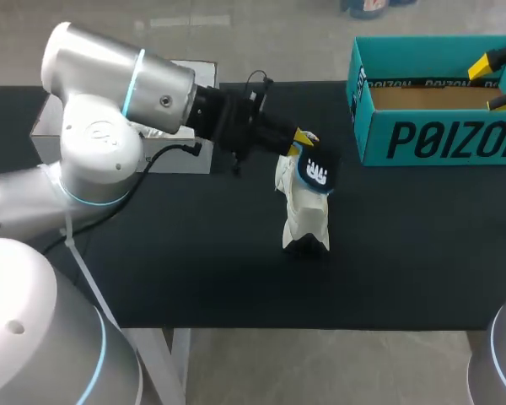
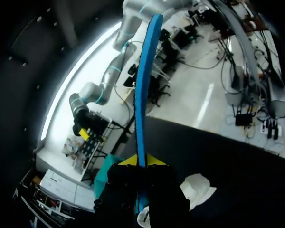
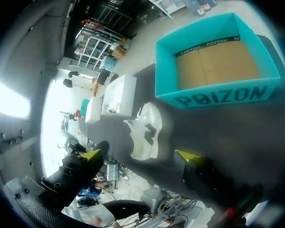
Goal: Take the shoe out of the shoebox, open the shoe tongue, remove and reinsert the insole, then place the shoe into the shoebox
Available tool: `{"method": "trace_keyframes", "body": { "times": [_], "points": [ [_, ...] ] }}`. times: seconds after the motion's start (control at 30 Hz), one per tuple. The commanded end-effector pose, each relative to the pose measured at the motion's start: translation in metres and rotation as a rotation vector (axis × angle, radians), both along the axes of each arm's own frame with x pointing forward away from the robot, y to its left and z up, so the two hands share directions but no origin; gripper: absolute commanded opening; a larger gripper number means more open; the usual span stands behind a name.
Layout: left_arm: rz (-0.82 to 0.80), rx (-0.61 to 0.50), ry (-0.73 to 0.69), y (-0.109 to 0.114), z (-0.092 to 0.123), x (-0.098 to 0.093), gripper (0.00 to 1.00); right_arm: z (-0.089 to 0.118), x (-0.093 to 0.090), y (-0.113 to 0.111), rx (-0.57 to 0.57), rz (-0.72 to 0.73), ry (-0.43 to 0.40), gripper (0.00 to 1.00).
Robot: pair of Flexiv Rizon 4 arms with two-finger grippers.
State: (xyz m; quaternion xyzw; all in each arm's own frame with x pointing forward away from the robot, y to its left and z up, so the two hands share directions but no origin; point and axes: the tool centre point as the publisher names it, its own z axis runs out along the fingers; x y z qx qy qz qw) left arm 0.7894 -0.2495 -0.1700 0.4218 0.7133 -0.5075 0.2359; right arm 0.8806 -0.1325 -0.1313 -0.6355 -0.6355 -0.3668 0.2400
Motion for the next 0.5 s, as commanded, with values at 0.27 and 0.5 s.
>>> {"method": "trace_keyframes", "body": {
  "times": [0.27,0.5],
  "points": [
    [-0.072,0.056,0.024,-0.022,-0.061,-0.016,0.0,0.0,0.0,0.0,-0.004,-0.001,0.002,1.0],
    [-0.081,0.081,0.052,-0.008,-0.089,-0.013,0.0,0.0,0.0,0.0,-0.004,-0.001,0.002,1.0]
  ]
}}
